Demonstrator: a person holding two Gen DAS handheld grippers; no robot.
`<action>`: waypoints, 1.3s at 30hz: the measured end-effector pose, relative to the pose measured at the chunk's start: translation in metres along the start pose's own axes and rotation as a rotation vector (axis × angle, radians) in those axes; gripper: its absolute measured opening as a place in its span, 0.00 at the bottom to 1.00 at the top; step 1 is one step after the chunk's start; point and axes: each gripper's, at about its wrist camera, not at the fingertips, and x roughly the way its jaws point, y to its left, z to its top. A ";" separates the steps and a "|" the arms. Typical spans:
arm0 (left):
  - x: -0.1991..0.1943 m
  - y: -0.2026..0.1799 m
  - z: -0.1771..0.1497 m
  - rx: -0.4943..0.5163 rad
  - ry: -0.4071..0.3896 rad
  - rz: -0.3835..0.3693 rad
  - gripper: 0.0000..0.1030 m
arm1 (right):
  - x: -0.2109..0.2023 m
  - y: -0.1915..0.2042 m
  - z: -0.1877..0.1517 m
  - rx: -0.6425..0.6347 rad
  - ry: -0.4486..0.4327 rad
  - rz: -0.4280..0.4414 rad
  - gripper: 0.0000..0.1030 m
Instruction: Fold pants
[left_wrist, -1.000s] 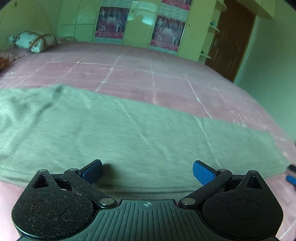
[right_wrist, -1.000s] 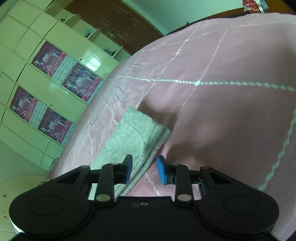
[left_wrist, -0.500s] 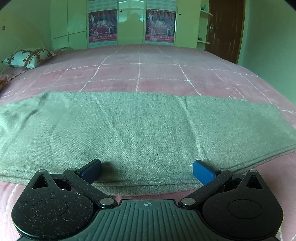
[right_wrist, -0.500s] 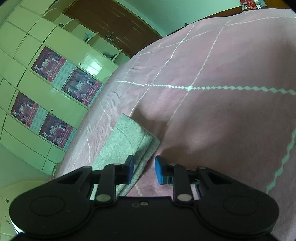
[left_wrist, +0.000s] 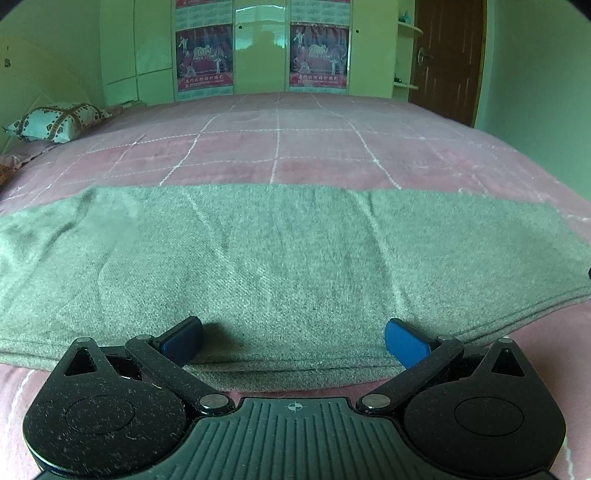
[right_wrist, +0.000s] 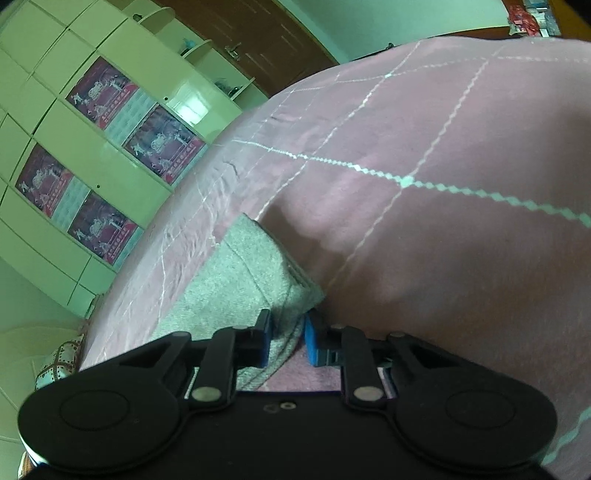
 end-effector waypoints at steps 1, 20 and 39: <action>-0.003 0.006 0.001 -0.006 -0.008 -0.020 1.00 | -0.003 0.004 0.001 -0.007 -0.005 -0.004 0.09; -0.115 0.354 -0.051 -0.260 -0.204 0.294 1.00 | 0.019 0.312 -0.207 -0.580 0.185 0.381 0.08; -0.046 0.273 -0.020 -0.256 -0.077 -0.186 0.73 | -0.024 0.263 -0.195 -0.601 0.163 0.299 0.29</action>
